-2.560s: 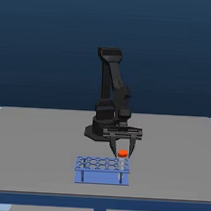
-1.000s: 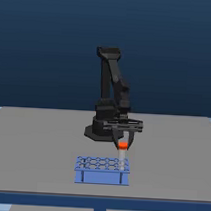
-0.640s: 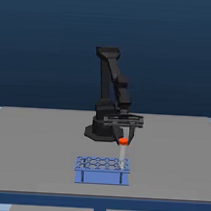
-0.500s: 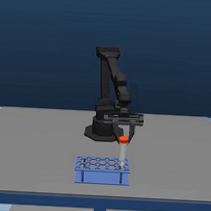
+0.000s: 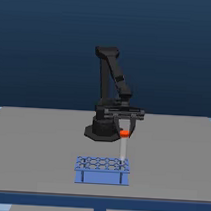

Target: Pick up the centrifuge tube on the rack

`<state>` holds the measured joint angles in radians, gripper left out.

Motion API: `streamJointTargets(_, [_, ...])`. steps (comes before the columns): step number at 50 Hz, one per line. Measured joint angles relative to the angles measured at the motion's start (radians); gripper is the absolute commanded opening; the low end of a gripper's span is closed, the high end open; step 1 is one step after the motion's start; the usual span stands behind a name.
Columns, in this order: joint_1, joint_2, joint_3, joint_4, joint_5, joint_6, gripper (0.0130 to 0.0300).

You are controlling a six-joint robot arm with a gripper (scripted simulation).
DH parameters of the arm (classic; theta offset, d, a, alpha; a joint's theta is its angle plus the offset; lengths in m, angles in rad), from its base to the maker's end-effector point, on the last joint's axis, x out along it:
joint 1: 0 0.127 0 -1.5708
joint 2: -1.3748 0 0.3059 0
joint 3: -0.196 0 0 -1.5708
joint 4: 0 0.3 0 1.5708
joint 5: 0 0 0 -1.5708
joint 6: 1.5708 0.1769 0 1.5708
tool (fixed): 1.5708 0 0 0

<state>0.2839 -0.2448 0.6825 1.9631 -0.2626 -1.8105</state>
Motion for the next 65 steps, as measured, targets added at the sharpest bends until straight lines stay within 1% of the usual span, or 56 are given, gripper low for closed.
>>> streamJointTargets(13, [0.000, -0.014, -0.022, 0.117, -0.015, -0.128, 0.0130])
streamJointTargets(26, [0.000, -0.023, -0.036, 0.183, -0.028, -0.202, 0.0130])
streamJointTargets(40, [0.000, -0.024, -0.039, 0.199, -0.034, -0.225, 0.0130])
streamJointTargets(65, [0.000, -0.024, -0.039, 0.200, -0.035, -0.228, 0.0130])
